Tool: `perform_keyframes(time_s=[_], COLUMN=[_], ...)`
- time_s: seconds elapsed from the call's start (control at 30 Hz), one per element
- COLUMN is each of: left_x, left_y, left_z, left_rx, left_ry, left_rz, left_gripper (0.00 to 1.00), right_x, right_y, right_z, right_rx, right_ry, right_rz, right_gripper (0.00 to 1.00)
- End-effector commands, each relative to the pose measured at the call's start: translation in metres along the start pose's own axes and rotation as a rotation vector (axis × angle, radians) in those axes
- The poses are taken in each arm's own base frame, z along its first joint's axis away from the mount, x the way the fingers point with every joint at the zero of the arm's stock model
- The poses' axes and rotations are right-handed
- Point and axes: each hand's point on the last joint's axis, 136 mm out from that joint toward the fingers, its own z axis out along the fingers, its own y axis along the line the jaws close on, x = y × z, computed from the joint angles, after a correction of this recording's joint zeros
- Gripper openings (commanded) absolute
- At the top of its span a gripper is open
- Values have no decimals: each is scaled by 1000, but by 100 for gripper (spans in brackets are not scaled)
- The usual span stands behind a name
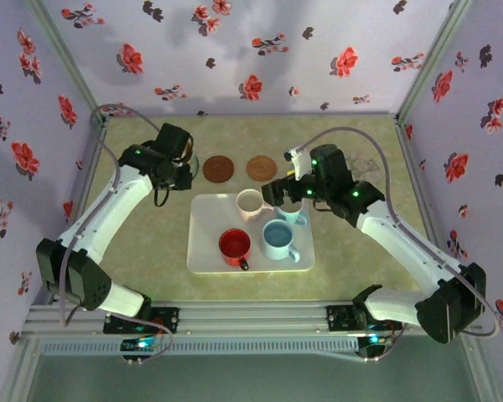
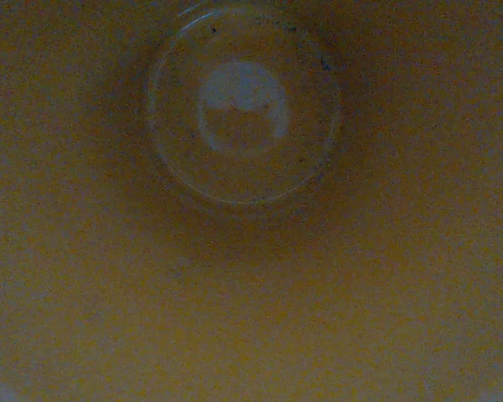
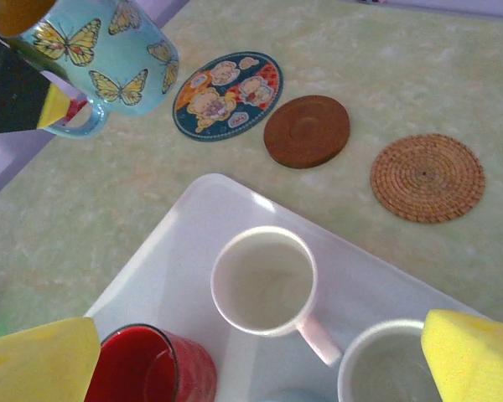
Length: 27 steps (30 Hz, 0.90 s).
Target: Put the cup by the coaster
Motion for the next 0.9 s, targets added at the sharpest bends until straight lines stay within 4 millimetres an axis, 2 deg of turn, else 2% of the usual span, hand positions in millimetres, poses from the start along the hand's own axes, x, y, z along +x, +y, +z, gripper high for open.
perform_keyframes(time_s=[0.0, 0.27, 0.57, 0.87], left_x=[-31, -54, -60, -73], left_y=[14, 37, 43, 50], left_z=[2, 32, 76, 108], left_rx=[-4, 1, -3, -10], left_ry=[-79, -91, -35, -17], left_rz=[3, -21, -33, -39], left_gripper=[0, 0, 0, 0], right_x=[-18, -27, -33, -33], right_y=[14, 14, 8, -5], right_z=[1, 17, 35, 52], right_rx=[-58, -74, -72, -32], right_ry=[-31, -4, -23, -31], right_rz=[-44, -42, -4, 22], right_gripper=[100, 100, 100, 100])
